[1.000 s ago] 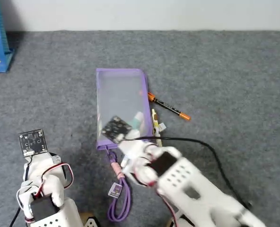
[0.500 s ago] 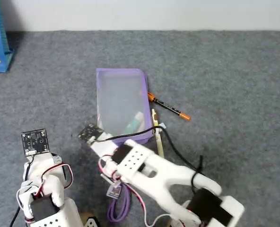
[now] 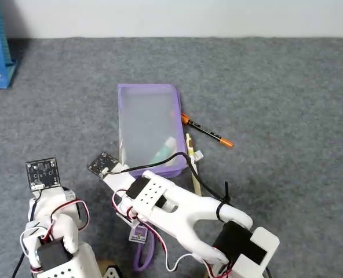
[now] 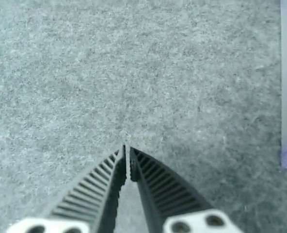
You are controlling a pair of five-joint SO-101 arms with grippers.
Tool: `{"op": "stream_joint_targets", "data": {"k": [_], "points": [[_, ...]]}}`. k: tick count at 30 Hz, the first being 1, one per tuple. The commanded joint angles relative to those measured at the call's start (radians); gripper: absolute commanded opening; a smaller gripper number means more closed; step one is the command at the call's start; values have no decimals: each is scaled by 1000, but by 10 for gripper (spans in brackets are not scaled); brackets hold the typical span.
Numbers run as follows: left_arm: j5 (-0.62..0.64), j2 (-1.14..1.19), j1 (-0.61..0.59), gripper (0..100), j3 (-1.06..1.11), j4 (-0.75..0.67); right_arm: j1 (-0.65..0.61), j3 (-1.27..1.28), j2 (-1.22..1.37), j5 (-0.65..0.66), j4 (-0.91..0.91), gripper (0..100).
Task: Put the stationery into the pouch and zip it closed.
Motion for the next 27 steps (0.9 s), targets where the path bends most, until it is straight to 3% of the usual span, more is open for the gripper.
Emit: {"op": "stream_joint_targets", "data": {"k": [1, 3, 17, 24, 27], "points": [[-9, -15, -8, 13, -4, -38, -4, -41, -4, 2, 15, 54], [-9, -15, -8, 13, -2, -37, 12, -41, -10, 25, 21, 4], [-9, -15, -5, 21, -50, -15, 122, -35, -432, 57, 272, 9], [-6, -15, 80, 287, -67, 48, 179, 20, -622, 57, 266, 9], [-5, -15, 181, 296, -65, 54, 182, 66, -685, 57, 228, 9]]}}
